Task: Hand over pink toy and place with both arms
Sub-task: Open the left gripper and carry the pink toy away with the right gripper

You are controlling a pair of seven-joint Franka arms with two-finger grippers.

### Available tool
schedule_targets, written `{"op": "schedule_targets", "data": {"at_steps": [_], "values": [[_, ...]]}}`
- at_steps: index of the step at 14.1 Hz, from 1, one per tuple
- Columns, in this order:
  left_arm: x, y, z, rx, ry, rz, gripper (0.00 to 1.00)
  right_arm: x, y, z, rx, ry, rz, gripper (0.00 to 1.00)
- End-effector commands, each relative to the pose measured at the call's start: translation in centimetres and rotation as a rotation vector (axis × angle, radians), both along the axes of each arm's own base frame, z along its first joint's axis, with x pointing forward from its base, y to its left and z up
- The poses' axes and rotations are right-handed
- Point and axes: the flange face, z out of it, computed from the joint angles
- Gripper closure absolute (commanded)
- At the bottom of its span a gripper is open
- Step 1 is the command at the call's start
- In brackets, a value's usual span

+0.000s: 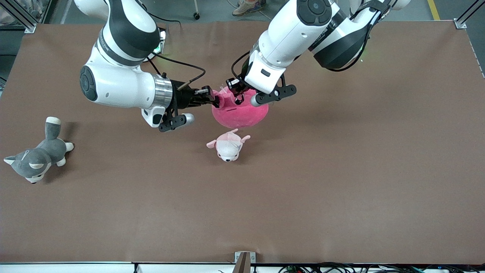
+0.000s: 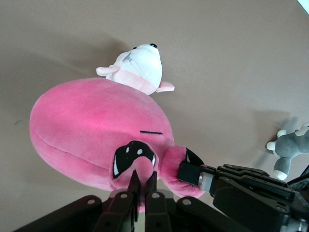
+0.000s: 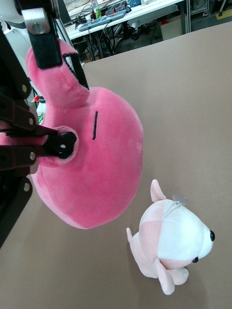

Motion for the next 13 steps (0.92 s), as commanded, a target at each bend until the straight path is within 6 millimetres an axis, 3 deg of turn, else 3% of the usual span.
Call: {"op": "schedule_targets", "data": {"at_steps": [1,2,3,4,7,8,10,13], "values": [[0.2,-0.2,0.7,-0.011,-0.001,0.015,0.80,-0.2,0.2,0.5,0.003,0.004,-0.001,0.97],[0.3,-0.1,0.9,-0.011,-0.005,0.018,0.52,0.0,-0.4,0.8,0.003,0.006,-0.005,0.98],[0.3,0.1,0.9,-0.002,-0.015,0.015,0.07,-0.2,-0.7,1.2,0.003,0.011,0.001,0.98],[0.3,0.2,1.0,0.015,-0.032,0.011,0.00,-0.3,-1.1,1.6,0.003,0.022,0.012,0.98],[0.7,1.0,1.3,0.027,-0.043,0.016,0.00,-1.8,-2.7,5.7,-0.003,-0.016,0.045,0.98],[1.1,1.4,1.3,0.039,-0.054,0.018,0.00,-1.7,-4.3,6.2,-0.035,-0.016,0.054,0.98],[2.9,4.6,1.8,0.097,-0.080,0.039,0.00,-0.1,-8.8,7.9,-0.077,-0.027,0.041,0.98],[5.5,9.9,1.3,0.152,-0.074,-0.060,0.00,3.2,-19.2,7.7,-0.143,-0.117,0.030,0.98]]}}
